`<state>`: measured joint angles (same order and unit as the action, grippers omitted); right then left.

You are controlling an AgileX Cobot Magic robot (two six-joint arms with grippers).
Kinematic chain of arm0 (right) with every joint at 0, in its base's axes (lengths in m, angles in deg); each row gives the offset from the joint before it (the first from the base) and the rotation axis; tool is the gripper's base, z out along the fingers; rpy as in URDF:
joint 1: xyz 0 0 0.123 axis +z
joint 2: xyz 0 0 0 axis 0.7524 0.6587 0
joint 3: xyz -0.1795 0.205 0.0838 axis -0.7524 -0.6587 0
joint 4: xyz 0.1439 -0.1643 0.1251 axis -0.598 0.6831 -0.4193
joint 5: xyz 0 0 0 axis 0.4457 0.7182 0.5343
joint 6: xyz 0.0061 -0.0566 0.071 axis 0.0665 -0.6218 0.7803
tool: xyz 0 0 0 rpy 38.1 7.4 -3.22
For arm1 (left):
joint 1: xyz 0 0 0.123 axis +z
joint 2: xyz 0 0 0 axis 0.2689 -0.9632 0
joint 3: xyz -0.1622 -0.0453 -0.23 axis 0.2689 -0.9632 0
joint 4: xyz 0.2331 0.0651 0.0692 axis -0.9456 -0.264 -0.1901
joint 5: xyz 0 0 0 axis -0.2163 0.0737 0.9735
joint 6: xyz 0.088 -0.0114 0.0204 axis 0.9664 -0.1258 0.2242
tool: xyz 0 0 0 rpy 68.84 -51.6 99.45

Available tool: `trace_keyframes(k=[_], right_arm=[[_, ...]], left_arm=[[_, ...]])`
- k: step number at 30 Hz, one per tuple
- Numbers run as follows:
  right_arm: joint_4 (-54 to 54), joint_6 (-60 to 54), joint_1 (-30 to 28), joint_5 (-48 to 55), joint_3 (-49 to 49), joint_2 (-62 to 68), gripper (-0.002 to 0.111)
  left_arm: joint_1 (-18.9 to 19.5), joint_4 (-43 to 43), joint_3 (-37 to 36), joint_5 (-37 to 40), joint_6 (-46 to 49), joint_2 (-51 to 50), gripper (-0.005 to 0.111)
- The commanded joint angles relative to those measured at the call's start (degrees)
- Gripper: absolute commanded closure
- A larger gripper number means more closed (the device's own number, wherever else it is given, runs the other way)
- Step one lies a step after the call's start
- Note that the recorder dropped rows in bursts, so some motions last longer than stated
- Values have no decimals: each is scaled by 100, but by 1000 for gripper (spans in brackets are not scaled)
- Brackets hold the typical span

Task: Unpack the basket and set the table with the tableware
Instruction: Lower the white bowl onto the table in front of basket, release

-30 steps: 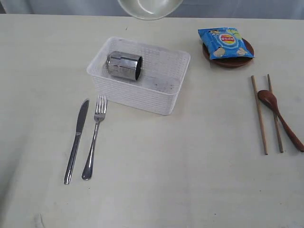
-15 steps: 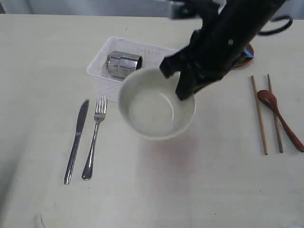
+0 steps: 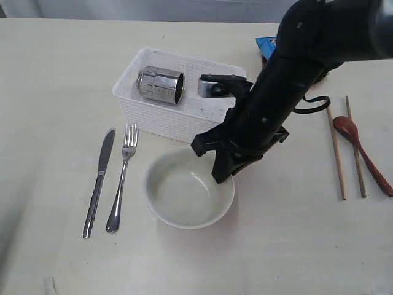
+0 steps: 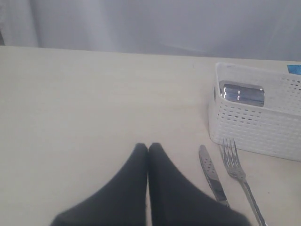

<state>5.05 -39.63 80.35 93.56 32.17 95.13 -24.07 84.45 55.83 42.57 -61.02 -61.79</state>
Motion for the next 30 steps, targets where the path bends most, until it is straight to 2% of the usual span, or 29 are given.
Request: trace_keyframes(k=[1,12,14,20,25,30], right_arm=[[156,21,261,-337,-2,134,109],[478,328,287,-523,-243,172,107],[520,328,287,-566,-286,172,100],[560,389,287,-568,-273,142,64],[571,451,159,-200,-5,-235,62],[585,775,-282,181,902,-801,62]], left_arm=[[-27,-5,-21,-12,17,21,107],[-27,-5,-21,-12,17,21,107],[-27,-5,-21,-12,17,21,107],[-27,-5,-21,-12,17,21,107],[-27,-5,-21,-12,17,21,107],[-27,-5,-21,-12,17,21,107]])
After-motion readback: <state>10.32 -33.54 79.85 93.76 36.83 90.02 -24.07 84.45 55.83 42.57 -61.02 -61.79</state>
